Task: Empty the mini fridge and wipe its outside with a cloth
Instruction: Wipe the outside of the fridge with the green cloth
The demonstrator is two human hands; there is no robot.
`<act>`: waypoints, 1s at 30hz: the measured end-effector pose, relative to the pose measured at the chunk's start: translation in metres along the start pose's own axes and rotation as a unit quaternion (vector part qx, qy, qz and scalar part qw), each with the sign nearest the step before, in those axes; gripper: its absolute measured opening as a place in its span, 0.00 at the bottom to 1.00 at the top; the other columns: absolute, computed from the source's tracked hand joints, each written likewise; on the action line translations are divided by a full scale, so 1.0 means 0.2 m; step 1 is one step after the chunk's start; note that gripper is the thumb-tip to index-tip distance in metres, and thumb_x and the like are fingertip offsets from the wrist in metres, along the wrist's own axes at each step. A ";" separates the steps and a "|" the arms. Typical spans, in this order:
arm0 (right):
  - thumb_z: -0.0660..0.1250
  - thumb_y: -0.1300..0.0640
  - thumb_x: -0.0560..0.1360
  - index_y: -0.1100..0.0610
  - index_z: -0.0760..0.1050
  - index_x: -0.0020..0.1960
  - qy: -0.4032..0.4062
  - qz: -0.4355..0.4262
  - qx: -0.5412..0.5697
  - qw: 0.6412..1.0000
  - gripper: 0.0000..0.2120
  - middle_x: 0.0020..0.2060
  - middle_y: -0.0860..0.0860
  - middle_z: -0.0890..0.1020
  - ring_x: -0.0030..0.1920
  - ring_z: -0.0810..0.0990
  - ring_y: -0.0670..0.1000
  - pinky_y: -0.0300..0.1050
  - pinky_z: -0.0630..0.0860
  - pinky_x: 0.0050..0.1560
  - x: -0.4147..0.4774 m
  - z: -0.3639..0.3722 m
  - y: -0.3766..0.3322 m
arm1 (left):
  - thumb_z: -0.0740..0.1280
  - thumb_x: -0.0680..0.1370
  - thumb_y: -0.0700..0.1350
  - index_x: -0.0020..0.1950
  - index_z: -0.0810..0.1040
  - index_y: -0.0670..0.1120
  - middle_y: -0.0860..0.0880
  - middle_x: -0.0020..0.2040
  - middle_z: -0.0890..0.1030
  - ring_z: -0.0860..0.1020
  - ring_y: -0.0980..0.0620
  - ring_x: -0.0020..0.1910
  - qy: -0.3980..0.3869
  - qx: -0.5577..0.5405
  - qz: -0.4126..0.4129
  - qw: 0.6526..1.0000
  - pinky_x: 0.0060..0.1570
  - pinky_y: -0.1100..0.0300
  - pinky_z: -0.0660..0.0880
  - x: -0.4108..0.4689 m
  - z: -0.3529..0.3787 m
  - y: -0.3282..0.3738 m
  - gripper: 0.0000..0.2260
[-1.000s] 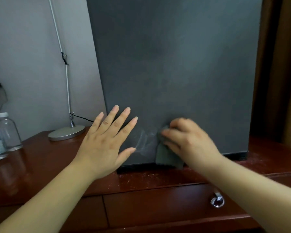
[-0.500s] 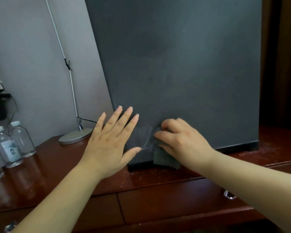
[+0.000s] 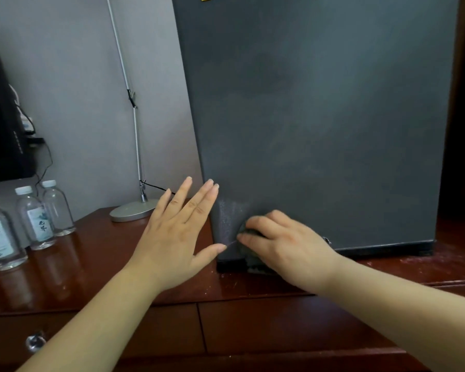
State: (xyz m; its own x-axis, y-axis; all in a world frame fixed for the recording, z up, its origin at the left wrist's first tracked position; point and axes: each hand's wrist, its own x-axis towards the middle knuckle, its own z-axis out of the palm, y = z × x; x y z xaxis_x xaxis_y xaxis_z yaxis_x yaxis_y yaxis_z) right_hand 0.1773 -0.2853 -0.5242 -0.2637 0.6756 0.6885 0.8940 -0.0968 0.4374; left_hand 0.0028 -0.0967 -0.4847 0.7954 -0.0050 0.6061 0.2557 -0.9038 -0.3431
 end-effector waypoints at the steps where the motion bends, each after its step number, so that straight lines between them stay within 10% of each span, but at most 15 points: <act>1: 0.69 0.58 0.78 0.56 0.78 0.65 0.034 0.015 -0.005 0.999 0.15 0.59 0.55 0.78 0.49 0.77 0.59 0.52 0.78 0.51 0.05 -0.02 0.03 | 0.54 0.78 0.70 0.82 0.39 0.51 0.56 0.83 0.42 0.41 0.48 0.81 0.000 -0.004 -0.001 1.000 0.78 0.40 0.52 0.00 0.00 0.00 0.42; 5: 0.71 0.57 0.79 0.58 0.81 0.61 0.151 0.077 -0.014 0.985 0.12 0.57 0.56 0.80 0.48 0.77 0.59 0.49 0.74 0.55 0.19 -0.04 0.09 | 0.56 0.77 0.71 0.82 0.39 0.51 0.56 0.83 0.43 0.41 0.49 0.81 0.004 -0.021 -0.007 1.000 0.79 0.42 0.50 -0.02 0.01 -0.01 0.44; 10: 0.63 0.58 0.81 0.57 0.79 0.63 0.012 -0.081 0.023 0.996 0.13 0.57 0.53 0.81 0.48 0.77 0.57 0.53 0.79 0.47 0.06 0.07 -0.01 | 0.60 0.75 0.72 0.82 0.39 0.51 0.57 0.82 0.44 0.41 0.51 0.81 0.005 -0.044 -0.012 0.999 0.79 0.44 0.49 -0.03 0.02 -0.02 0.48; 16: 0.72 0.62 0.77 0.61 0.82 0.61 0.163 0.019 0.014 0.986 0.13 0.56 0.56 0.83 0.49 0.80 0.58 0.48 0.76 0.57 0.29 0.03 0.07 | 0.61 0.73 0.73 0.82 0.36 0.52 0.58 0.81 0.43 0.38 0.54 0.81 0.003 -0.061 -0.024 0.998 0.78 0.49 0.43 -0.04 0.02 -0.03 0.50; 30: 0.66 0.60 0.80 0.58 0.82 0.61 0.071 -0.076 0.042 0.994 0.11 0.60 0.53 0.83 0.48 0.79 0.57 0.51 0.80 0.50 0.14 0.12 -0.01 | 0.67 0.68 0.74 0.81 0.34 0.51 0.63 0.78 0.34 0.35 0.55 0.80 -0.021 -0.036 -0.007 0.999 0.78 0.50 0.42 -0.04 -0.02 -0.05 0.58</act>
State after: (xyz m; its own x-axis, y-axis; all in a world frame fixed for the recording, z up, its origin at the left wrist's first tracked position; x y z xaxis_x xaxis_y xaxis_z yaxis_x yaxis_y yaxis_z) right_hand 0.1767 -0.2481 -0.5204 -0.4406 0.5668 0.6962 0.8656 0.0626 0.4968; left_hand -0.0073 -0.0888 -0.4832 0.8150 0.0251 0.5789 0.2283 -0.9321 -0.2811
